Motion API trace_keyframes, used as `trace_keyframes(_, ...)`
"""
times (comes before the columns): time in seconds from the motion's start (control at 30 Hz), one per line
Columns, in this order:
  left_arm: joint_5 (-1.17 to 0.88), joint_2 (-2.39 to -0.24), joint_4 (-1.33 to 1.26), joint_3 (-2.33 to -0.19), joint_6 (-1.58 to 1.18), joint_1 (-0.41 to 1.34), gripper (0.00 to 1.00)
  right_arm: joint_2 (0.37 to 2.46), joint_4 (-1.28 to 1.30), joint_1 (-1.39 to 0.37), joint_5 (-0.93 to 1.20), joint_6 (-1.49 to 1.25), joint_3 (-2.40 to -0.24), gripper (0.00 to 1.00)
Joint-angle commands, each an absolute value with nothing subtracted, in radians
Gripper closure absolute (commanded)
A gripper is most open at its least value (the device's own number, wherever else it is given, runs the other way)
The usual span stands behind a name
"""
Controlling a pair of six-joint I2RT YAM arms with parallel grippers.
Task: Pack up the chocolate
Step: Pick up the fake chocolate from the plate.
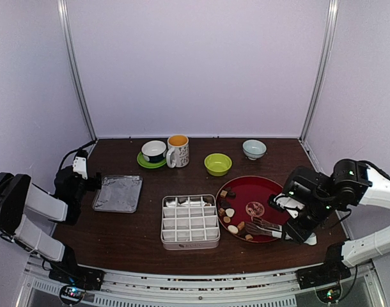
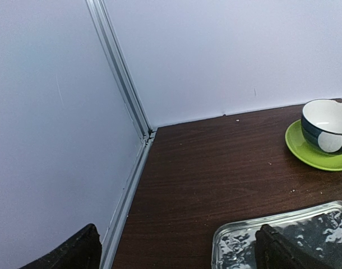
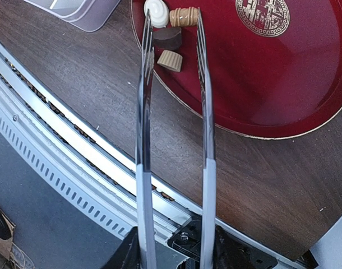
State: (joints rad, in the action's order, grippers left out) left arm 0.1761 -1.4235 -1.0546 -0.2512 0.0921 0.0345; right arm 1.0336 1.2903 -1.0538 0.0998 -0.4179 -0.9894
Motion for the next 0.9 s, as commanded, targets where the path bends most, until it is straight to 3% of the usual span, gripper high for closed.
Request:
trace_keyframes(0.0,0.175,-1.425,-1.117,-0.267,0.092,0.028,0.02,1.04,1.277,-1.048,0.092,-0.427,-0.994,0.61)
trace_keyframes(0.87,0.175,-1.425,-1.118,-0.267,0.091,0.027,0.02,1.097,1.272,-1.025,0.146,-0.387,-0.98,0.6)
